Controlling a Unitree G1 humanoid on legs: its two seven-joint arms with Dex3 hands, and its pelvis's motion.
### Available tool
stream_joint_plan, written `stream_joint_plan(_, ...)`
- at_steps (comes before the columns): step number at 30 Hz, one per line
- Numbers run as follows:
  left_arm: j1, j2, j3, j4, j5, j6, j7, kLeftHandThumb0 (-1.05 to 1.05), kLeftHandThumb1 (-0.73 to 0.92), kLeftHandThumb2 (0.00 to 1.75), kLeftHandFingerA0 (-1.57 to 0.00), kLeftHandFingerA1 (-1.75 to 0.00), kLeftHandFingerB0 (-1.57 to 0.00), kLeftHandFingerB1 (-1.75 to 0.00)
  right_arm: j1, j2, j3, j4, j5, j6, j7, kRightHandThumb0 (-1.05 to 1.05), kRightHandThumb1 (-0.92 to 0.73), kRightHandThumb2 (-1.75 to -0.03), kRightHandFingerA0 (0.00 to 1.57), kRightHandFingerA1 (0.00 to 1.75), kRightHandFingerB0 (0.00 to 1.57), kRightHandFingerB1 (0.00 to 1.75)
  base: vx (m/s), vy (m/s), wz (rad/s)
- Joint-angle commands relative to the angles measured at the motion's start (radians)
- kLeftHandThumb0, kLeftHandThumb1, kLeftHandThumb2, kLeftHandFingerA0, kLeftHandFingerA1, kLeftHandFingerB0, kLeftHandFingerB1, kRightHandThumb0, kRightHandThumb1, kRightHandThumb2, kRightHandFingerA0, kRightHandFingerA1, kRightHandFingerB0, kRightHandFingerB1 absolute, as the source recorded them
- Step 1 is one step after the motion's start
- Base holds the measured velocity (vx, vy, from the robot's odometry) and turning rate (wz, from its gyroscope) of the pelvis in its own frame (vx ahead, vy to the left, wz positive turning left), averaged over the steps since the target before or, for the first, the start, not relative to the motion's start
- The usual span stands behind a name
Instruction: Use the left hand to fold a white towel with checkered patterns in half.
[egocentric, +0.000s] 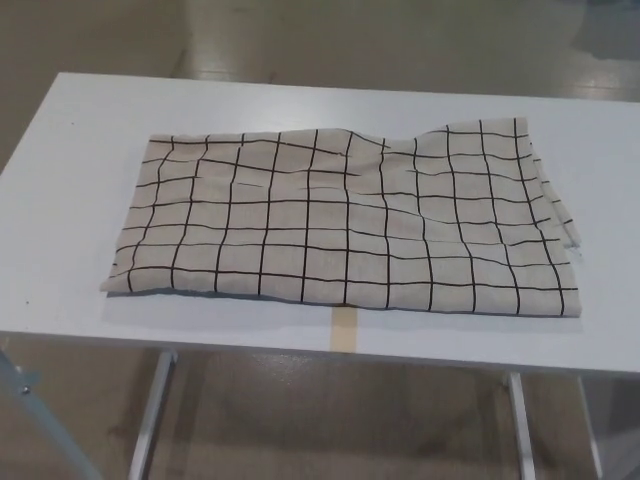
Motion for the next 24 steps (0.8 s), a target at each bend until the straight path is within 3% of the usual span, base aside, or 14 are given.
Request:
stream_joint_plan(1, 0.014, -0.004, 0.042, -0.018, -0.072, -0.053, -0.045, -0.52, 0.47, 0.58, -0.08, -0.29, -0.06, -0.21, 0.022, 0.035, -0.034, -0.061, 0.076, 0.035, 0.001, -0.20, -0.70, -0.60, 0.43, 0.49, 0.33, 0.40, 0.00, 0.000, 0.00)
stream_joint_plan(2, 0.015, -0.005, 0.046, -0.020, -0.077, -0.055, -0.048, -0.56, 0.35, 0.75, -0.02, -0.28, -0.01, -0.23, 0.025, 0.038, -0.034, -0.067, 0.075, 0.035, 0.002, -0.20, -0.70, -0.60, 0.43, 0.49, 0.33, 0.40, 0.00, 0.000, 0.00)
stream_joint_plan(4, 0.016, -0.007, 0.051, -0.022, -0.080, -0.057, -0.052, -0.56, 0.35, 0.75, -0.02, -0.28, -0.01, -0.23, 0.028, 0.040, -0.034, -0.074, 0.075, 0.037, 0.004, -0.20, -0.70, -0.60, 0.43, 0.49, 0.33, 0.40, 0.00, 0.000, 0.00)
stream_joint_plan(5, 0.019, -0.013, 0.061, -0.041, -0.093, -0.057, -0.055, -0.69, 0.42, 0.76, 0.00, 0.00, 0.00, 0.00, 0.041, 0.043, -0.033, -0.086, 0.075, 0.024, 0.013, -0.21, -0.70, -0.60, 0.41, 0.48, 0.32, 0.40, 0.00, 0.000, 0.00)
stream_joint_plan(8, 0.036, -0.029, 0.071, -0.101, -0.108, -0.058, -0.049, -0.68, 0.41, 0.77, 0.00, -0.01, 0.00, 0.00, 0.057, 0.055, -0.026, -0.113, 0.076, 0.008, 0.017, -0.25, -0.71, -0.61, 0.39, 0.48, 0.31, 0.40, 0.00, 0.000, 0.00)
stream_joint_plan(9, 0.052, -0.040, 0.072, -0.144, -0.106, -0.061, -0.042, -0.67, 0.44, 0.54, 0.00, 0.00, 0.00, 0.00, 0.066, 0.067, -0.021, -0.128, 0.078, -0.003, 0.019, -0.24, -0.71, -0.60, 0.37, 0.48, 0.31, 0.40, 0.00, 0.000, 0.00)
stream_joint_plan(10, 0.069, -0.049, 0.071, -0.185, -0.101, -0.078, -0.038, -0.67, 0.37, 0.73, 0.00, 0.00, 0.00, -0.01, 0.080, 0.086, -0.012, -0.148, 0.081, -0.019, 0.020, -0.26, -0.72, -0.59, 0.35, 0.47, 0.31, 0.40, 0.00, 0.000, 0.00)
stream_joint_plan(13, 0.095, -0.063, 0.070, -0.261, -0.090, -0.147, -0.037, -0.64, 0.36, 0.71, 0.00, 0.00, 0.00, -0.01, 0.111, 0.142, 0.007, -0.175, 0.094, -0.074, 0.027, -0.26, -0.72, -0.60, 0.32, 0.51, 0.28, 0.41, 0.00, 0.000, 0.00)
stream_joint_plan(14, 0.112, -0.069, 0.068, -0.308, -0.076, -0.180, -0.032, -0.59, 0.42, 0.53, 0.00, 0.00, 0.00, 0.00, 0.128, 0.169, 0.018, -0.192, 0.098, -0.099, 0.032, -0.26, -0.71, -0.61, 0.32, 0.52, 0.27, 0.41, 0.00, 0.000, 0.00)
stream_joint_plan(15, 0.149, -0.065, 0.060, -0.415, -0.005, -0.250, 0.005, -0.61, 0.38, 0.71, 0.00, -0.03, 0.00, 0.00, 0.177, 0.211, 0.058, -0.236, 0.089, -0.129, 0.046, -0.28, -0.71, -0.61, 0.30, 0.52, 0.25, 0.41, 0.00, 0.000, 0.00)
stream_joint_plan(19, 0.202, -0.045, 0.062, -0.585, 0.123, -0.352, 0.053, -0.59, 0.34, 0.65, 0.00, -0.06, 0.00, 0.00, 0.237, 0.244, 0.123, -0.239, 0.058, -0.203, 0.084, -0.29, -0.70, -0.61, 0.25, 0.51, 0.20, 0.39, 0.00, 0.000, 0.00)
stream_joint_plan(24, 0.222, -0.012, 0.082, -0.754, 0.267, -0.444, 0.096, -0.50, 0.31, 0.65, 0.00, -0.07, 0.00, -0.02, 0.248, 0.214, 0.162, -0.145, 0.006, -0.282, 0.096, -0.31, -0.71, -0.61, 0.24, 0.51, 0.19, 0.39, 0.00, 0.000, 0.00)
